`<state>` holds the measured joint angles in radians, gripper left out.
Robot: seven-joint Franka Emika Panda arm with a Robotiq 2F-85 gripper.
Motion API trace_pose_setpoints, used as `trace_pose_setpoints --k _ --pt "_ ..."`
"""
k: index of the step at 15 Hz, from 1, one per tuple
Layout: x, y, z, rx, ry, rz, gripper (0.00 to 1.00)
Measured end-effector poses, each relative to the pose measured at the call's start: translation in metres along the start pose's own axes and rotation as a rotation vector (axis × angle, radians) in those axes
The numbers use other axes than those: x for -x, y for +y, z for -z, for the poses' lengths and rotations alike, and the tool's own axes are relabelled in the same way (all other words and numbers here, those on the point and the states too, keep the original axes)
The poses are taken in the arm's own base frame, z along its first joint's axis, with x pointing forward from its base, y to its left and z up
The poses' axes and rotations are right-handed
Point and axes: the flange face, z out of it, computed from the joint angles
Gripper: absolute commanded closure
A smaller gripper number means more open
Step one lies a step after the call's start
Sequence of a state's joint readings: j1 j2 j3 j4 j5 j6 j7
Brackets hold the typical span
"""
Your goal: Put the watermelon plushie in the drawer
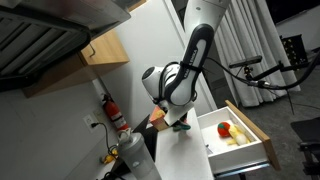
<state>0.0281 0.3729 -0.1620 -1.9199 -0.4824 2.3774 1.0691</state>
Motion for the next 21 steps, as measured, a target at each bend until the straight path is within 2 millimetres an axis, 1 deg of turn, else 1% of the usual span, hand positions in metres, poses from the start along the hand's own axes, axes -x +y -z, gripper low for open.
trace_pose_setpoints --k 4,10,14,17,18,19,21 --pt "-0.005 0.035 -0.002 0.021 -0.017 0.030 0.97" --pt "0.002 0.088 -0.015 0.058 -0.072 0.082 0.97" --pt "0.013 0.113 -0.023 0.076 -0.109 0.114 0.97" --pt "0.021 0.125 -0.028 0.086 -0.127 0.136 0.97" --pt "0.024 0.128 -0.029 0.089 -0.131 0.143 0.64" --pt "0.027 0.131 -0.029 0.092 -0.135 0.151 0.63" --pt "0.034 0.135 -0.030 0.095 -0.143 0.169 0.49"
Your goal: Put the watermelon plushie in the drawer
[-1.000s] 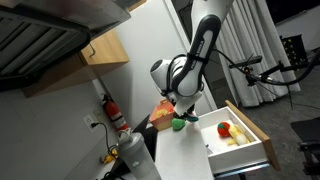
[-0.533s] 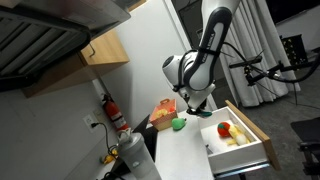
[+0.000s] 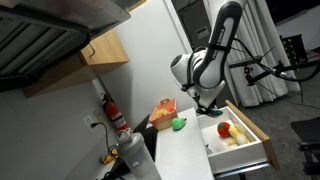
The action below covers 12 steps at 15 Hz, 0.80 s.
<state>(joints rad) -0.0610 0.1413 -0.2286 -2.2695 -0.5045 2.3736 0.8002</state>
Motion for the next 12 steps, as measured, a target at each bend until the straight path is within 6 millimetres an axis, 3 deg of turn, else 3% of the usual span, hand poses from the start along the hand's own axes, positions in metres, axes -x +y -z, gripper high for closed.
trace_pose_setpoints --k 6,12 --pt "0.013 0.005 -0.001 -0.002 -0.014 0.048 0.03" --pt "0.014 0.004 0.002 -0.006 -0.010 0.062 0.00"
